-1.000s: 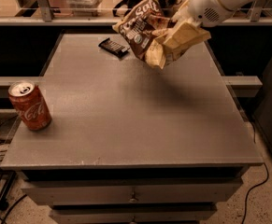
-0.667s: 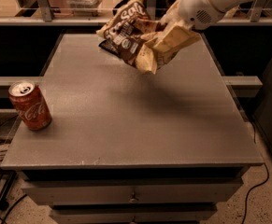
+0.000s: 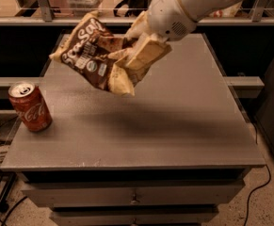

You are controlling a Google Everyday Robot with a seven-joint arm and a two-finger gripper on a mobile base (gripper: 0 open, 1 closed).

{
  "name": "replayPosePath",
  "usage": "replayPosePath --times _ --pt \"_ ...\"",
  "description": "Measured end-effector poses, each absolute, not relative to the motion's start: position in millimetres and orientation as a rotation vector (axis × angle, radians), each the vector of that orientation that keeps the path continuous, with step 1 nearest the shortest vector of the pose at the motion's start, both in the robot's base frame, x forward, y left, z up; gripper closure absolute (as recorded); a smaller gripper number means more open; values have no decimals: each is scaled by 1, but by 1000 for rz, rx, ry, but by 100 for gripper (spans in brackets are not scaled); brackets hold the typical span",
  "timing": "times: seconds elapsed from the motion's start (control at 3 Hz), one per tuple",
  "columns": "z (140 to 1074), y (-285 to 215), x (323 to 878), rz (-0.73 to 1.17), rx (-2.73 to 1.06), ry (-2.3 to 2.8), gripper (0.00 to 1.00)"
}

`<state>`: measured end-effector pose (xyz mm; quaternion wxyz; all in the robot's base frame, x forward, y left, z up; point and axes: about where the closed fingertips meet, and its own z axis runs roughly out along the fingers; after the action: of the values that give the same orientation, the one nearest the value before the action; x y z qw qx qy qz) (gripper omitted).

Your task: Move brown chip bag near coke can

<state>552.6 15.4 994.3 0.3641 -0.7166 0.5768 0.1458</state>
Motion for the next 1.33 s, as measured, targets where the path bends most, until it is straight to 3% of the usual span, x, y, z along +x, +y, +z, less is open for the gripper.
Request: replayPosePath --times 0.33,0.67,1.33 --pt "978 45 523 472 -1916 1415 100" --pt "956 61 508 534 -1931 1406 83" --pt "917 74 498 614 -1889 1461 36"
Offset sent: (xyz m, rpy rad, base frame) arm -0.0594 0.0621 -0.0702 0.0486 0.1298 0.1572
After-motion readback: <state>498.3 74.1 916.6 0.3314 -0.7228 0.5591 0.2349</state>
